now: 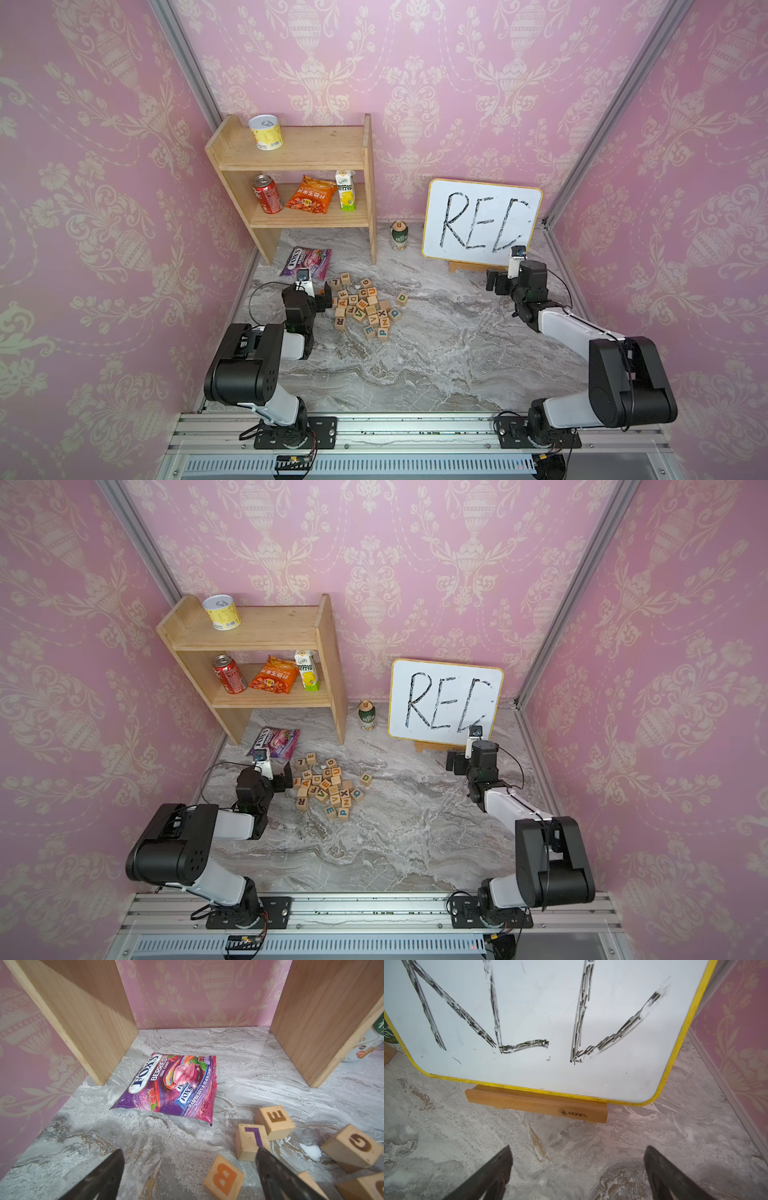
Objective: Assemble the uppercase word "red" with letter blocks
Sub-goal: Pick up the letter block from the center of the board.
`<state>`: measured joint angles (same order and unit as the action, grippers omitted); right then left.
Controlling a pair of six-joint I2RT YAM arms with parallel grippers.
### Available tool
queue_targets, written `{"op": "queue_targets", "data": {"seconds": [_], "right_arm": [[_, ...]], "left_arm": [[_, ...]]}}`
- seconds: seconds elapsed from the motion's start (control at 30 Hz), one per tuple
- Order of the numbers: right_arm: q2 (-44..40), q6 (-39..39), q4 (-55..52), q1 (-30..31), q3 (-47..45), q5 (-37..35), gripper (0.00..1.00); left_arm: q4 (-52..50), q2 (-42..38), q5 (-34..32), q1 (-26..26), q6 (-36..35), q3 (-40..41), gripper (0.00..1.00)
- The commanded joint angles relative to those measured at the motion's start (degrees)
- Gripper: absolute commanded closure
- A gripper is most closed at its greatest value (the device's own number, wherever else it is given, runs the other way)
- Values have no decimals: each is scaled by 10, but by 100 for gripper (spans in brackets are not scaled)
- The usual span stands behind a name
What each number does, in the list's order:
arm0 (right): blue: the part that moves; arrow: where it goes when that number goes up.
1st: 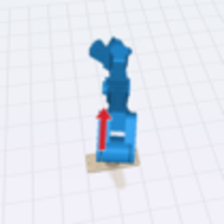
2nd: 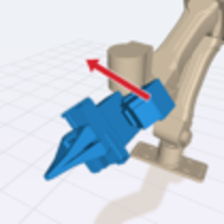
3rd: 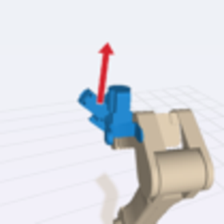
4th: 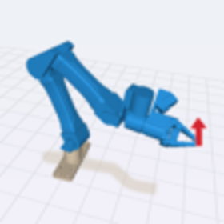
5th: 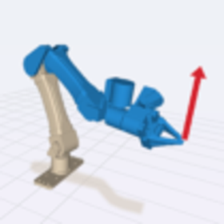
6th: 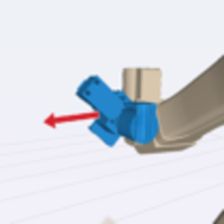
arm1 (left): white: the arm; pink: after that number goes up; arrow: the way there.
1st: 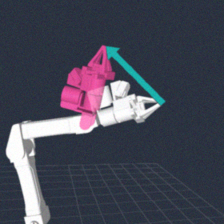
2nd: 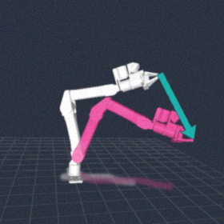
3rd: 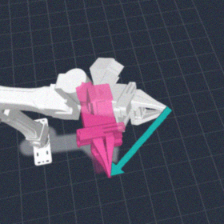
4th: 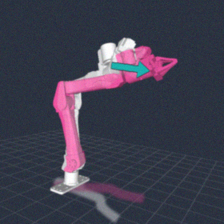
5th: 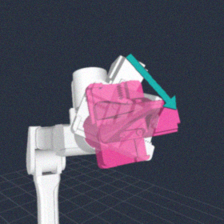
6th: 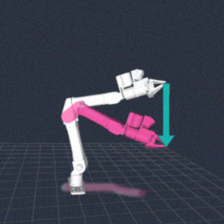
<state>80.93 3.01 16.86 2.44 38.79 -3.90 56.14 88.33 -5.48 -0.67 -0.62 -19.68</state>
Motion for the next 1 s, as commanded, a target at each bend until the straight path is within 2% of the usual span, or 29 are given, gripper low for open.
{"op": "queue_targets", "data": {"seconds": [0.0,0.33,0.73,0.97], "right_arm": [[-24,14,-114,11,8,-3,0],[-98,58,-265,70,44,19,0],[-143,107,-411,191,129,24,0],[-156,140,-453,278,166,8,0]], "left_arm": [[-55,-48,-28,-10,-15,1,1],[-386,-161,-26,-24,19,-100,1],[-644,-197,-63,-88,109,-191,1],[-776,-218,-64,-121,157,-239,1]]}}
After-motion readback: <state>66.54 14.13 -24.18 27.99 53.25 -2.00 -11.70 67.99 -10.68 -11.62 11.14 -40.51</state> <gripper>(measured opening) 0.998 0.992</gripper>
